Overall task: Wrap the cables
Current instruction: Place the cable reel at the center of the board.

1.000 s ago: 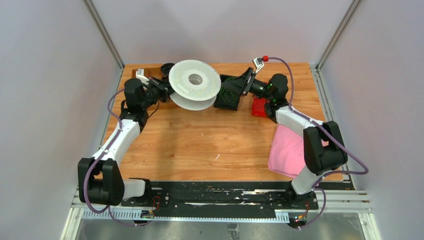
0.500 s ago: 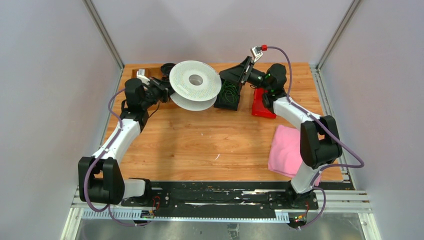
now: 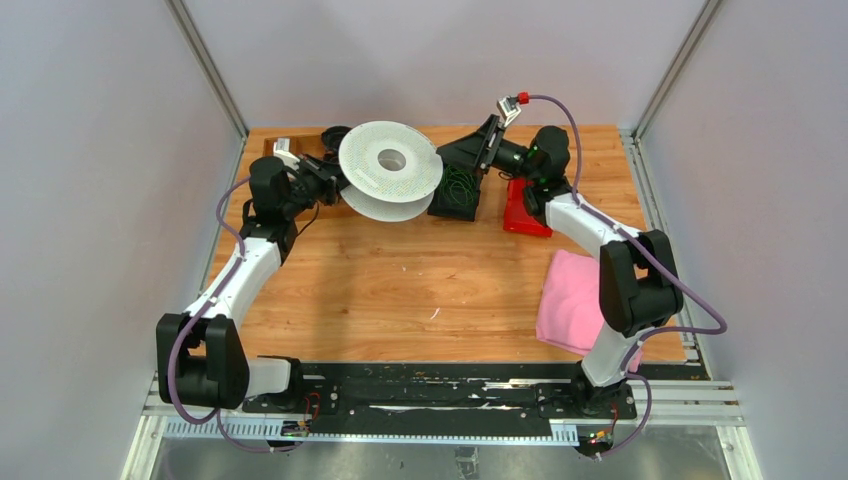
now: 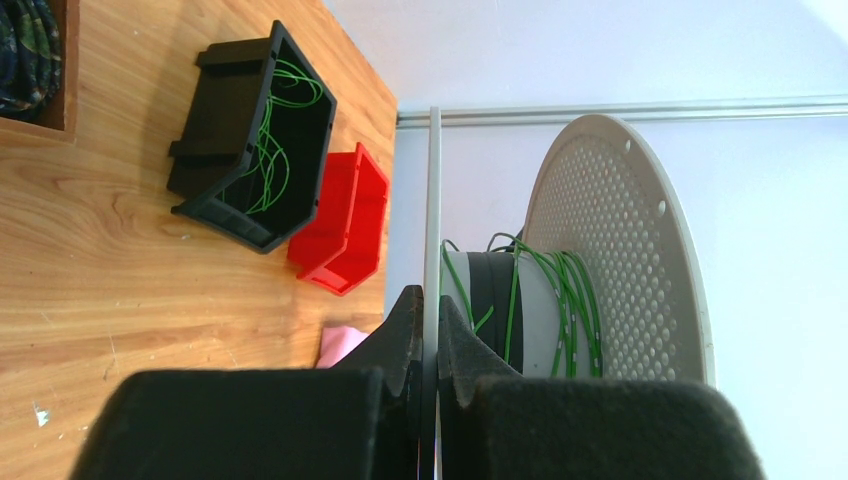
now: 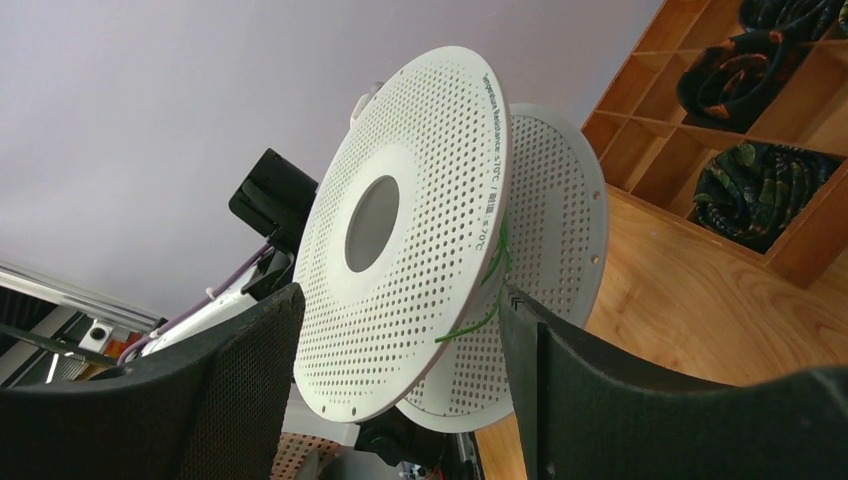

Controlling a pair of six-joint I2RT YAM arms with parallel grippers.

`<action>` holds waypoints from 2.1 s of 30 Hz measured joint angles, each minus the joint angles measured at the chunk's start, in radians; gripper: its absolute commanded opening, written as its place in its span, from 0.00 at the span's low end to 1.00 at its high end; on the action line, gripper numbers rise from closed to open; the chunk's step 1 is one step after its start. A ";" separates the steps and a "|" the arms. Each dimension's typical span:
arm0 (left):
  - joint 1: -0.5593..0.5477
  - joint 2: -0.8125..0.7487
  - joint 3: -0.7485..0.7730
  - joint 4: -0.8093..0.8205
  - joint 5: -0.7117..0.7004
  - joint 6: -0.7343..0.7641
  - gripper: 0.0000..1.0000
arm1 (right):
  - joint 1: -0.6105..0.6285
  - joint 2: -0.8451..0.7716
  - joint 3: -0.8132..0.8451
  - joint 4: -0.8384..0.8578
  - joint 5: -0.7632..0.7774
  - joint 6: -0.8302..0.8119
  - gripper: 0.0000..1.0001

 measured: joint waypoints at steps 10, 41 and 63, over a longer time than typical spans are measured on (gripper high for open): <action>0.000 0.000 0.000 0.000 0.000 0.003 0.00 | 0.029 0.000 -0.002 0.000 -0.016 0.000 0.71; 0.000 -0.005 0.000 0.001 0.000 0.020 0.00 | 0.031 -0.030 -0.055 -0.034 -0.040 -0.051 0.70; -0.224 0.050 -0.055 0.015 -0.025 0.190 0.00 | -0.243 -0.275 -0.120 -0.475 -0.038 -0.494 0.70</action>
